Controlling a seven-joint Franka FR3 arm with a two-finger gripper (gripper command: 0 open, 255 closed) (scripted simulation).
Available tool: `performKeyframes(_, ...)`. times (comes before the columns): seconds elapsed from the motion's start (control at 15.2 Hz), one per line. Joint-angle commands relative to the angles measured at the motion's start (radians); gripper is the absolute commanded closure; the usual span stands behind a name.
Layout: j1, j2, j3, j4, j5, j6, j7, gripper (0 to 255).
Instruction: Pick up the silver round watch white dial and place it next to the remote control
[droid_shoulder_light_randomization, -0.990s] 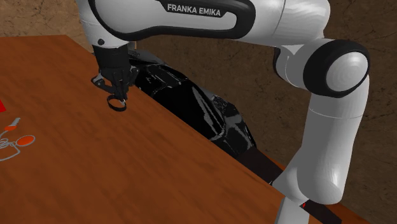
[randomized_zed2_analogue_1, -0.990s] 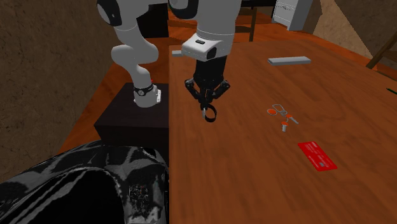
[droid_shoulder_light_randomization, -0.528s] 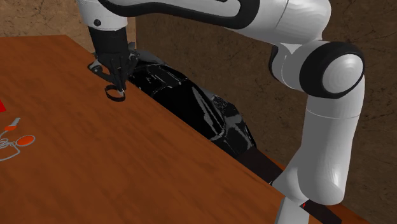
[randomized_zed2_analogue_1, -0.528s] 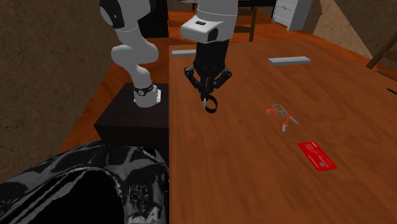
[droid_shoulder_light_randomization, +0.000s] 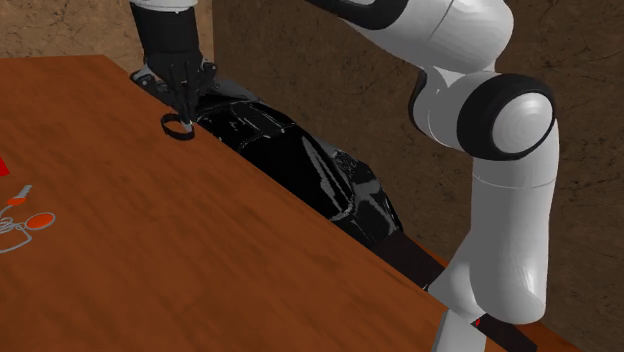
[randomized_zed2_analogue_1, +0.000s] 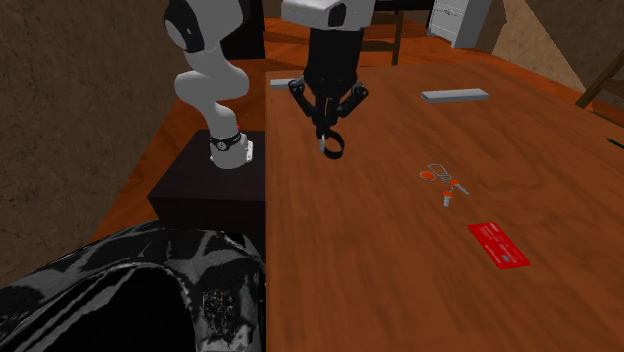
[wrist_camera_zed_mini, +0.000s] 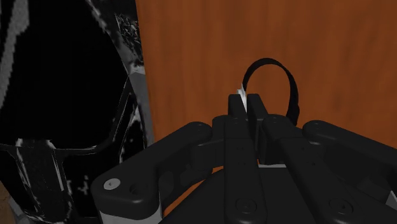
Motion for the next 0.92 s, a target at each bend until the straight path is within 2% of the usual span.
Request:
performKeyframes(0.0, 0.021, 0.021, -0.004, 0.063, -0.012, -0.042, -0.006, 255)
performKeyframes(0.13, 0.052, 0.052, -0.011, 0.146, -0.031, -0.091, -0.014, 255)
performKeyframes(0.26, -0.014, -0.068, 0.021, -0.049, 0.029, -0.019, 0.022, 255)
performKeyframes(0.46, -0.070, -0.207, 0.050, -0.246, 0.106, 0.047, 0.053, 255)
performKeyframes(0.86, -0.112, -0.439, 0.079, -0.511, 0.247, 0.119, 0.087, 255)
